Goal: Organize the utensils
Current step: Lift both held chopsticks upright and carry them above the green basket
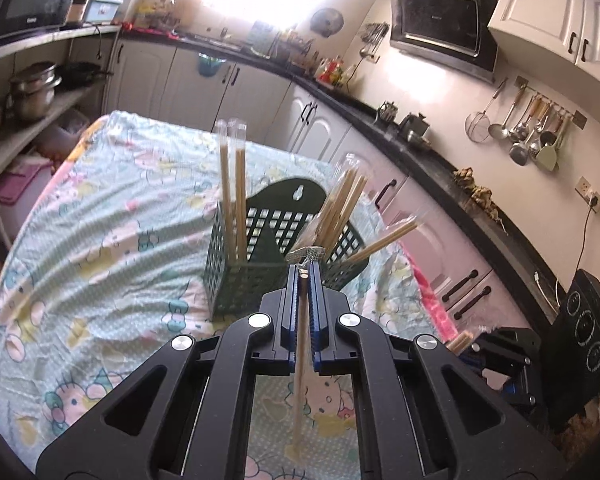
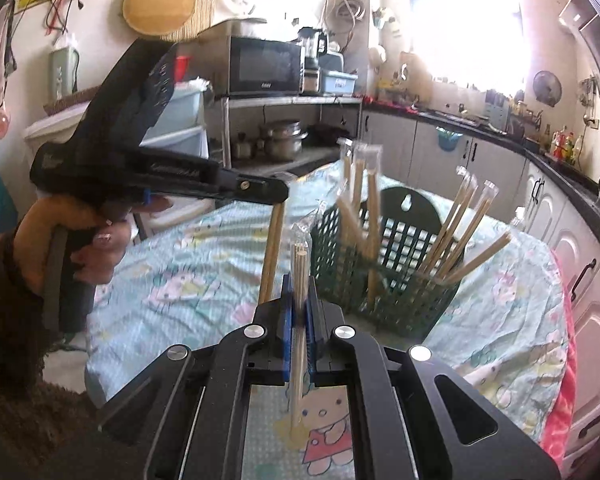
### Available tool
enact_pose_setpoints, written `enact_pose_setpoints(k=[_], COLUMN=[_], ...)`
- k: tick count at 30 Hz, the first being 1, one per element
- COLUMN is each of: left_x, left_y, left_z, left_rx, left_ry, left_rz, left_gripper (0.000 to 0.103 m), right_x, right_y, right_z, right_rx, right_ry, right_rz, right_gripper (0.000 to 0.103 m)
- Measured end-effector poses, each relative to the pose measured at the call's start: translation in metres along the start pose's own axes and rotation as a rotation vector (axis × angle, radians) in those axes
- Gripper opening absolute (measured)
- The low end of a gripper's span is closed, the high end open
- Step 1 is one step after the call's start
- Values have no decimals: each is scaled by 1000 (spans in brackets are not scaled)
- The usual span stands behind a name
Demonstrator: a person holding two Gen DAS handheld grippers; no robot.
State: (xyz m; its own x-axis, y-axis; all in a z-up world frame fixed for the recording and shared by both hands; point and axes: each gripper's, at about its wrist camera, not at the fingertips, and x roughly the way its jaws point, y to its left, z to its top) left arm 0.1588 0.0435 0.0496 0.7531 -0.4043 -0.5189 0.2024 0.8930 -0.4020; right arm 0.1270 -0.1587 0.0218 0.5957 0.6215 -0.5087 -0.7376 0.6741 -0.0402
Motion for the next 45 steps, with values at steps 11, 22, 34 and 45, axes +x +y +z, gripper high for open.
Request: enact_pose_setpoints(k=[11,22,34,45], left_x=[-24,-49,-55,-45], left_y=[-15,-22,-22,-30], left_z=[31,70,103,122], left_rx=[45,85,76,102], left_ry=[-86,-180,-266,-333], left_rz=[1,23,45,87], left_gripper=[2,2,2,2], right_x=[-19,-32,-37,-42], right_y=[-20,-40,-60,-79], right_z=[37,79,109,132], right_rx=[37,30,43,66], right_ry=[-113,-216,-297,-377], right_rz=[-38,-91,-140,-176], right_gripper=[6,6,6,6])
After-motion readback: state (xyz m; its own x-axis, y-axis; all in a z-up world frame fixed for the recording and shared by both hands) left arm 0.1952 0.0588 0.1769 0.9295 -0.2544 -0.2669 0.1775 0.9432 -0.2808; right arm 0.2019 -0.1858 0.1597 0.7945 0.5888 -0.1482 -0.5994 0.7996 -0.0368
